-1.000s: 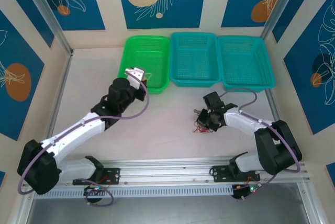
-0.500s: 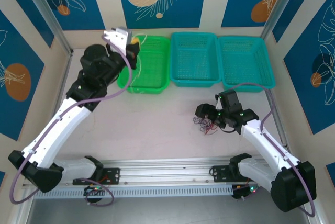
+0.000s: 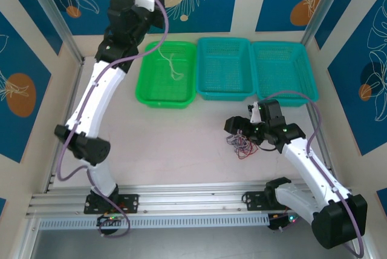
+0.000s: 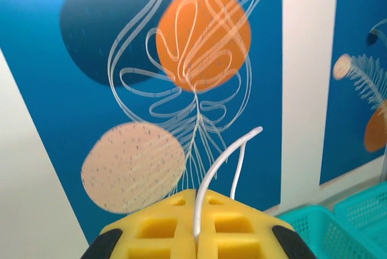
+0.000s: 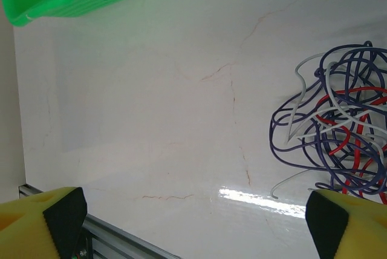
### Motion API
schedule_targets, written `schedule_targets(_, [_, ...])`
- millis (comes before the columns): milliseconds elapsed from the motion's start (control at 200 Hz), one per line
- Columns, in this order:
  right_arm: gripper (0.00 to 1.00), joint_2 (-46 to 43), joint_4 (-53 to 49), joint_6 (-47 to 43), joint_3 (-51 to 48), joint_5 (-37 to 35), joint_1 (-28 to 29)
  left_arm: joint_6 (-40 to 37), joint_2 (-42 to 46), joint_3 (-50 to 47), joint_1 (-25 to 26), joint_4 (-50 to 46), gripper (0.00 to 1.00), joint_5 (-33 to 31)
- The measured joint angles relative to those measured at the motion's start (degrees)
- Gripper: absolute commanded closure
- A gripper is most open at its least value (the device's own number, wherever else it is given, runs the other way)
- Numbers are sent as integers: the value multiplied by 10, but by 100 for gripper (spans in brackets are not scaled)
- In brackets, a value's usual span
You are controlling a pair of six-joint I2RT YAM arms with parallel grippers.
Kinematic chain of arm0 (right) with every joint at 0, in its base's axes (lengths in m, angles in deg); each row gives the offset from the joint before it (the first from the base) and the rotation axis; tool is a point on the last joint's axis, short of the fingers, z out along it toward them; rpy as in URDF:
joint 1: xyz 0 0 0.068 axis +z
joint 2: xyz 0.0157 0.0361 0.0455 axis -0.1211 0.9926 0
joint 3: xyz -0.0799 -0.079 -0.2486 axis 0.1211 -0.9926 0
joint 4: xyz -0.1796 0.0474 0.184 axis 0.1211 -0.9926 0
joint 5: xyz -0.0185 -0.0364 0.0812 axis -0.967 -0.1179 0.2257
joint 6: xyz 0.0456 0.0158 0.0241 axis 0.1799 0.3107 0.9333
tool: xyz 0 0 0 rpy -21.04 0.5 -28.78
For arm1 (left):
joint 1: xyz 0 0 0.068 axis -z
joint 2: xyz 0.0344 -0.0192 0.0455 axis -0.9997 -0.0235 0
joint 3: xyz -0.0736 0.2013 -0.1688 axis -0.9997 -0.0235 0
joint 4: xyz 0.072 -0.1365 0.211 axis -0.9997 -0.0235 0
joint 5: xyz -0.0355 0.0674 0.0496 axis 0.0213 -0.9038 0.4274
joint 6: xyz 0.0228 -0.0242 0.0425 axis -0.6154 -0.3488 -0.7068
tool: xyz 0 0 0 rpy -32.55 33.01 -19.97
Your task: Untangle the cables
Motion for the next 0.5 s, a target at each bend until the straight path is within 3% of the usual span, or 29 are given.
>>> schedule_targets(130, [5, -14, -10, 0, 0, -1, 0, 15, -63, 20, -9, -42, 100, 7])
schedule_targets(225, [5, -21, -14, 0, 0, -1, 0, 33, -83, -21, -14, -56, 100, 6])
schedule_targets(320, [5, -23, -20, 0, 0, -5, 0, 52, -89, -79, -14, -64, 65, -5])
schedule_targets(500, [5, -27, -32, 5, 0, -22, -4, 100, -91, -172, -17, -68, 36, -25])
